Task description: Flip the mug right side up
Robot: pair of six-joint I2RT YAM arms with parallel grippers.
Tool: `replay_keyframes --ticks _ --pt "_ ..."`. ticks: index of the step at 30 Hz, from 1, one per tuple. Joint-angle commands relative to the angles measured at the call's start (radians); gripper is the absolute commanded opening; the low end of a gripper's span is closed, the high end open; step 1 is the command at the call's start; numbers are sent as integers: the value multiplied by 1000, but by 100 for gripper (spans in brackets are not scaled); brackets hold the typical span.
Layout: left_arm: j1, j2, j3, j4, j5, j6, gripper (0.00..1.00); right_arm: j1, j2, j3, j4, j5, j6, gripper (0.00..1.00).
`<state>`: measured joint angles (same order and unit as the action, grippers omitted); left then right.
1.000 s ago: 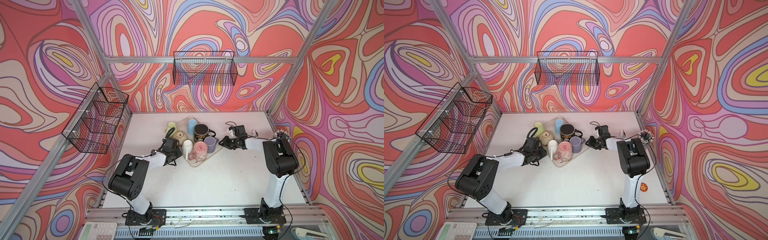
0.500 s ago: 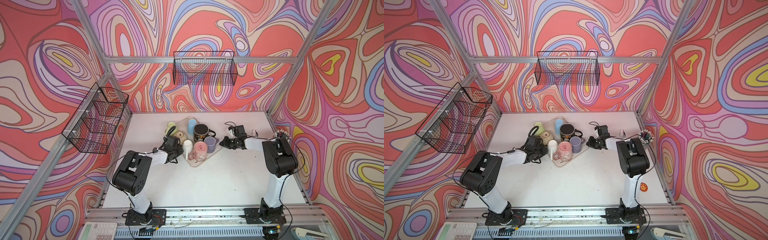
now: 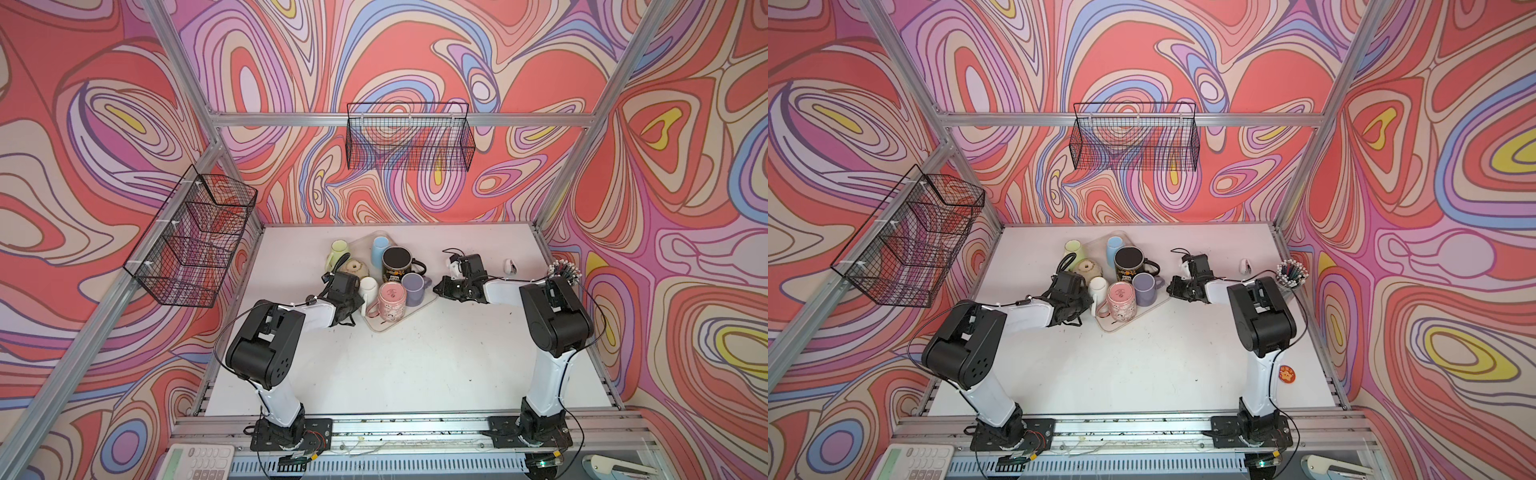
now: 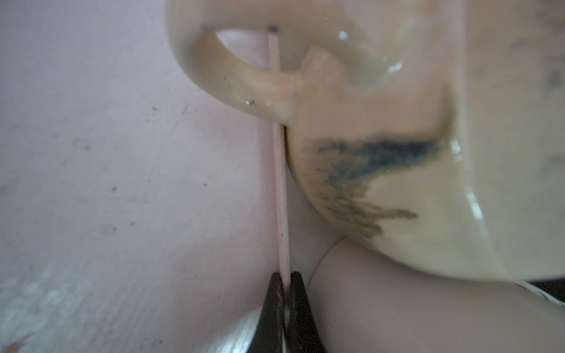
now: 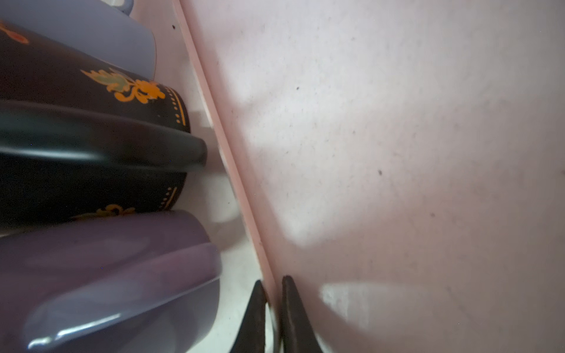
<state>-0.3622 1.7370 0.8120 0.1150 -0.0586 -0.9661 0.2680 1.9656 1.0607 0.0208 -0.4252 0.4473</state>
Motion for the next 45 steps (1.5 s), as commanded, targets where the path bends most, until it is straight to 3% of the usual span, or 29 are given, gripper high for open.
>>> replay_keyframes --ticks 1,25,36,45 --pt "-13 34 -14 -50 44 36 0 59 30 -51 -111 -38 59 0" --pt "-47 -14 -181 118 196 55 0 59 -188 -259 -101 -15 100 0" --pt "-150 -65 -239 120 206 68 0 72 -402 -407 -166 12 143 0" --pt "-210 -101 -287 136 195 63 0 126 -604 -516 -262 128 243 0"
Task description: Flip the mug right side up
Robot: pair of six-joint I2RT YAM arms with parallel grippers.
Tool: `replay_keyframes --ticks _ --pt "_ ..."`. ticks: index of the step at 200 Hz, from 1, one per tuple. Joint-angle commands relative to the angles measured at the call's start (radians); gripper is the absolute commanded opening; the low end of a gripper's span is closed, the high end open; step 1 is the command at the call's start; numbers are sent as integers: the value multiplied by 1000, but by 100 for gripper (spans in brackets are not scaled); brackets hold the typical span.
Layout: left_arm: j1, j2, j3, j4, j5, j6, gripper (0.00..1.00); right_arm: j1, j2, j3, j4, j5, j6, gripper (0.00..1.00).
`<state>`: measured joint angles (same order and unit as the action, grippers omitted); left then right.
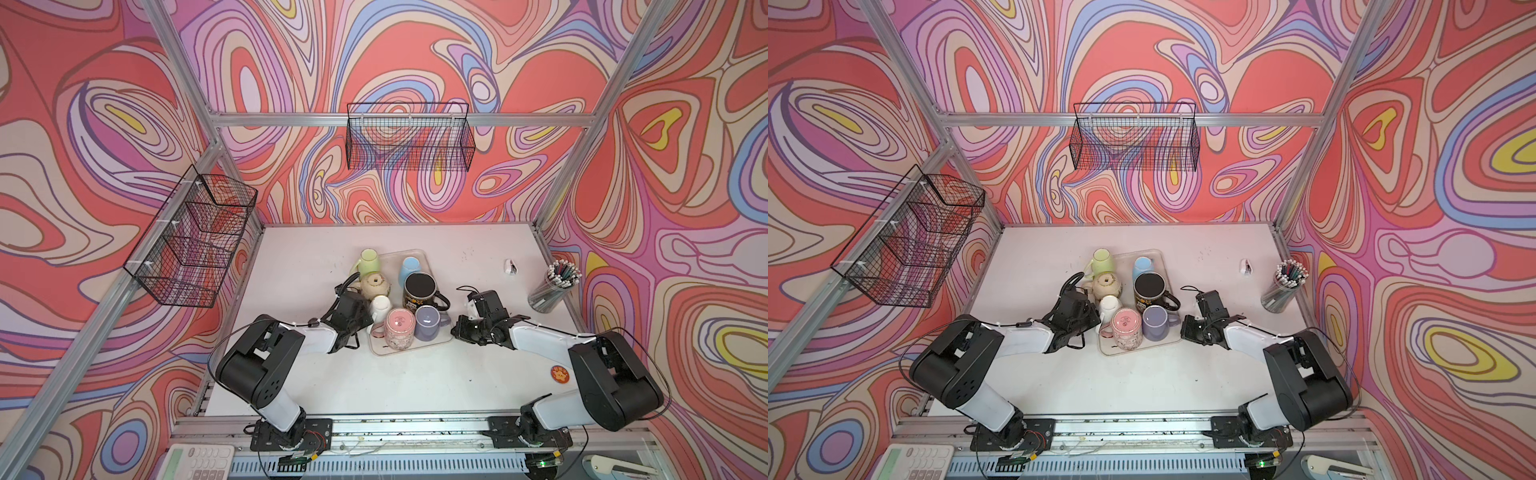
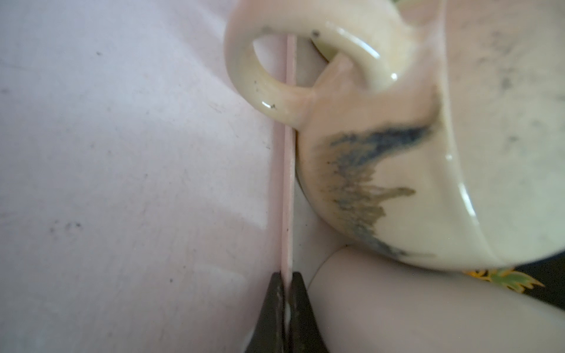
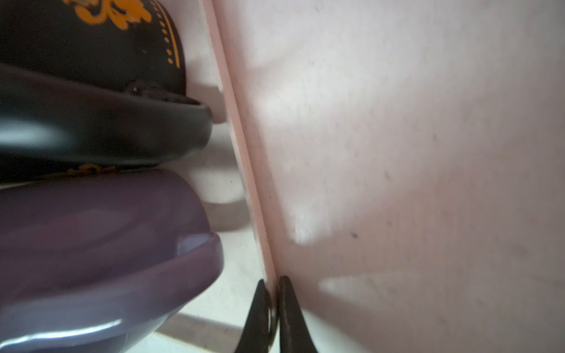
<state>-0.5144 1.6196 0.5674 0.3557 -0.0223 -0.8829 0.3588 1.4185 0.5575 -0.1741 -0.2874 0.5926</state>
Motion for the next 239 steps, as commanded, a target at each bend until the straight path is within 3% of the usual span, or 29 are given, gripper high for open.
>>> replay_keyframes --ticks 1,56,110,204,220,239 --pt "-62 12 -81 -103 159 -22 0 47 -78 -21 -79 6 114 0" --pt "-108 -7 -128 -94 158 -21 0 135 -235 -110 -134 84 237 0" --pt "-116 -17 -178 -80 167 -19 0 263 -268 -137 -160 150 325 0" --pt "-116 -37 -145 -134 148 -5 0 278 -274 -69 -259 250 275 0" --pt "-116 -53 -141 -148 135 -4 0 278 -261 -54 -276 265 261 13" --pt "-116 -79 -139 -167 114 -8 0 277 -259 -38 -287 281 250 21"
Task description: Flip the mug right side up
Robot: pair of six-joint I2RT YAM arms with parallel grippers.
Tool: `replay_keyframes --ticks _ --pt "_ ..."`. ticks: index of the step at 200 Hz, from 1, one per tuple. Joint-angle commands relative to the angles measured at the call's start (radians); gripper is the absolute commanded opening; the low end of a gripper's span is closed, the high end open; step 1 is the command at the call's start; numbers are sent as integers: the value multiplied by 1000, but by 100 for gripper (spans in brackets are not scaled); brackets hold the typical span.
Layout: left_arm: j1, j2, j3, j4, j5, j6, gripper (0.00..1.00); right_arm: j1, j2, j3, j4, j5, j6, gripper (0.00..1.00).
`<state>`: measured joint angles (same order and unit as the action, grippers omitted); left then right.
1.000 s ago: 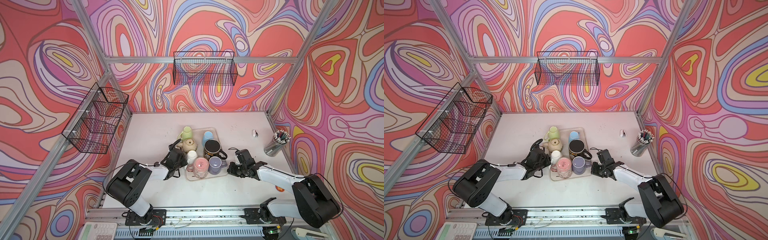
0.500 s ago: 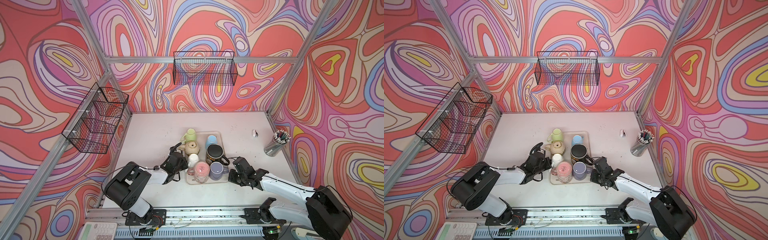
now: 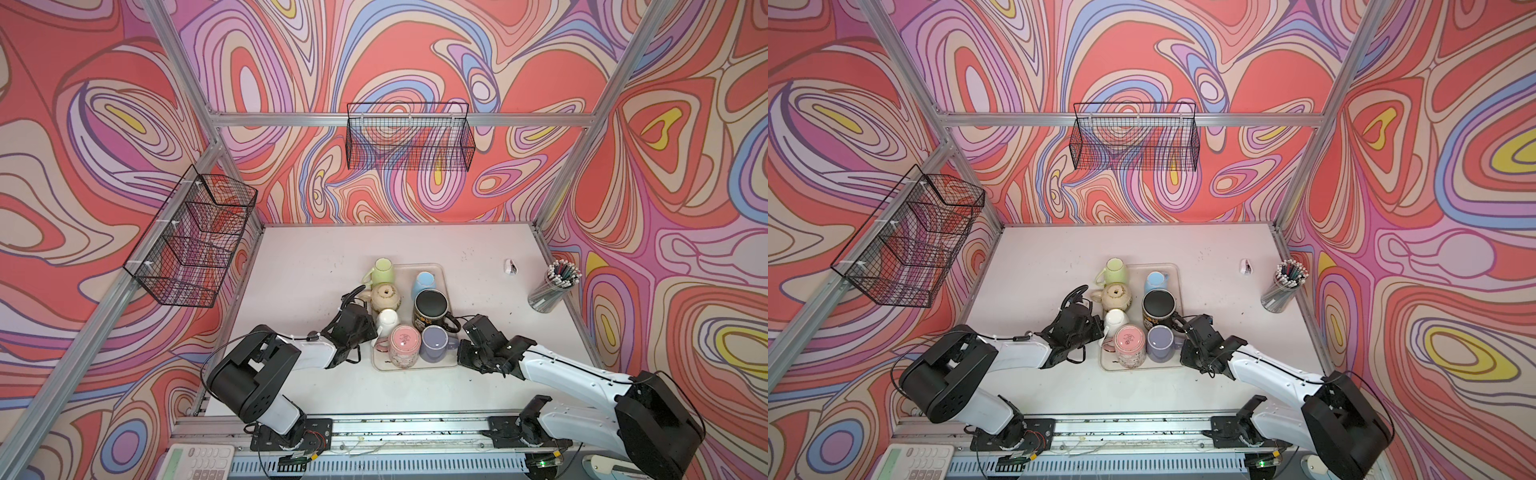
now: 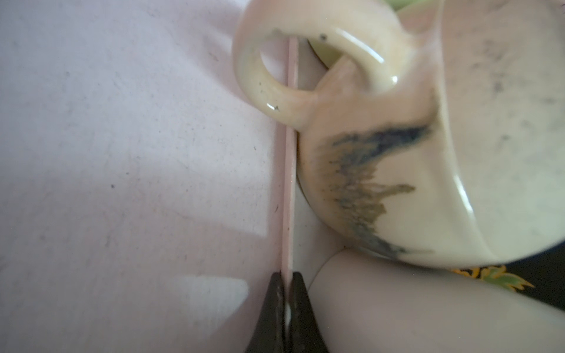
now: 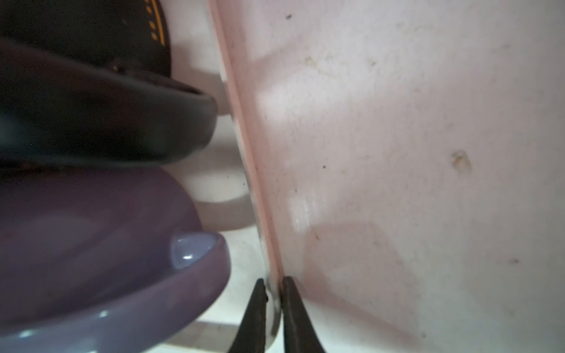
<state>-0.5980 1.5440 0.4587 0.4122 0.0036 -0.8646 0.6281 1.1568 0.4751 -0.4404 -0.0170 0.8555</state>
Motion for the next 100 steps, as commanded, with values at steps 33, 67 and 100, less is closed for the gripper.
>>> replay_keyframes --ticks 33,67,100 --pt "-29 -36 -8 -279 49 -23 0 9 -2 79 -54 42 -35 28" --pt "-3 -80 10 -342 32 -8 0 8 -31 163 -173 104 -113 33" --pt "41 -132 26 -403 25 12 3 7 -70 263 -279 140 -196 37"
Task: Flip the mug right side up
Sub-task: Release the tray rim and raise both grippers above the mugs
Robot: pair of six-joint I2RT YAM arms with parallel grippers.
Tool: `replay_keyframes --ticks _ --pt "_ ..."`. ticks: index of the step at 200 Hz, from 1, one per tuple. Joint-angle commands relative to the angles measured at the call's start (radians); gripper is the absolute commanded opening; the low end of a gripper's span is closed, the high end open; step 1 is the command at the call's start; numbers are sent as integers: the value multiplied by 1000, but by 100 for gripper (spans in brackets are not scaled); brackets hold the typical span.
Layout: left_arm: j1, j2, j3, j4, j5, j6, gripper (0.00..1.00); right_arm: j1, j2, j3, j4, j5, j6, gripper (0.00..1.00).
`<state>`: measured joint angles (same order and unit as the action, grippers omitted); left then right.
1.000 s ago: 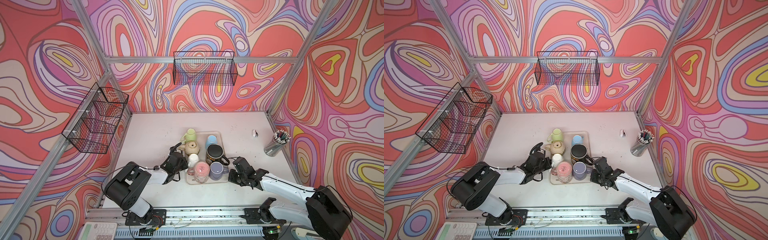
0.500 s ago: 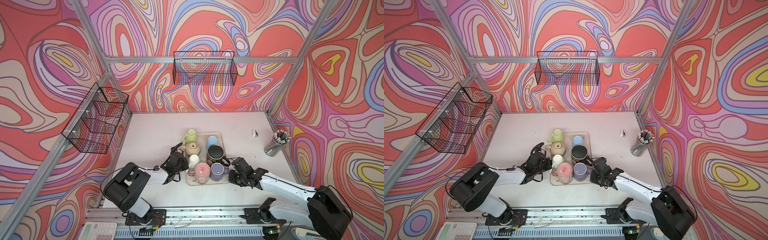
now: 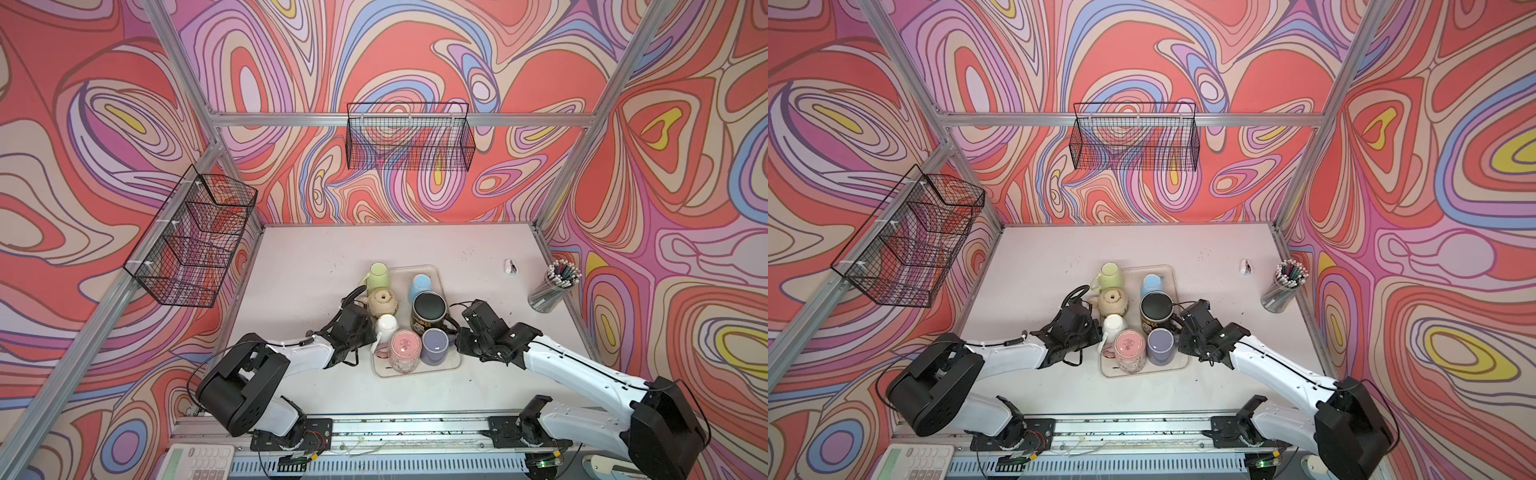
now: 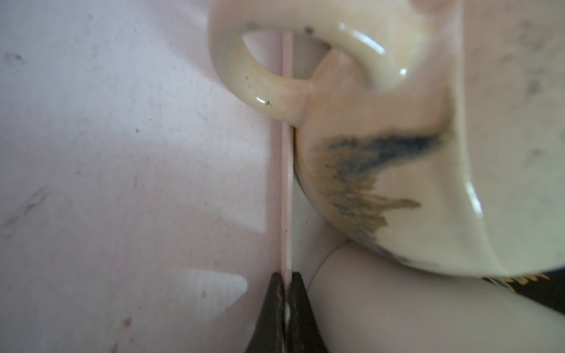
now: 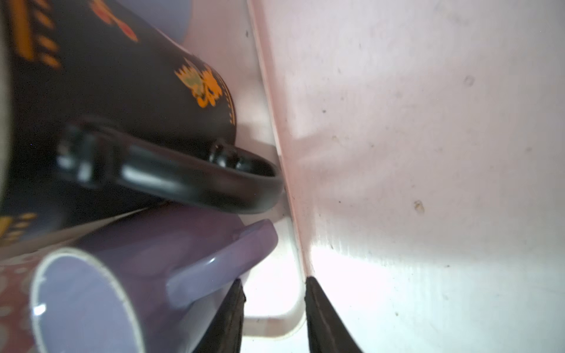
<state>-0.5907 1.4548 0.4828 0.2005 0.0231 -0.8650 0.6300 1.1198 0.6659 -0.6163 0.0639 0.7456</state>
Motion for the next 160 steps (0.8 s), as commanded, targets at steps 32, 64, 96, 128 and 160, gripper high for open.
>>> replay_keyframes --ticks 32,64,96,128,160 --pt "65 -84 22 -235 11 28 12 6 -28 164 -174 61 -168 40" --pt "76 -96 70 -281 11 45 27 6 -27 226 -203 58 -230 42" --pt "91 -119 91 -327 2 60 37 6 -20 275 -207 50 -274 44" --pt "100 -173 127 -412 -21 77 37 7 -3 321 -199 40 -317 44" --pt "103 -256 170 -533 -56 82 33 6 28 359 -154 8 -381 45"
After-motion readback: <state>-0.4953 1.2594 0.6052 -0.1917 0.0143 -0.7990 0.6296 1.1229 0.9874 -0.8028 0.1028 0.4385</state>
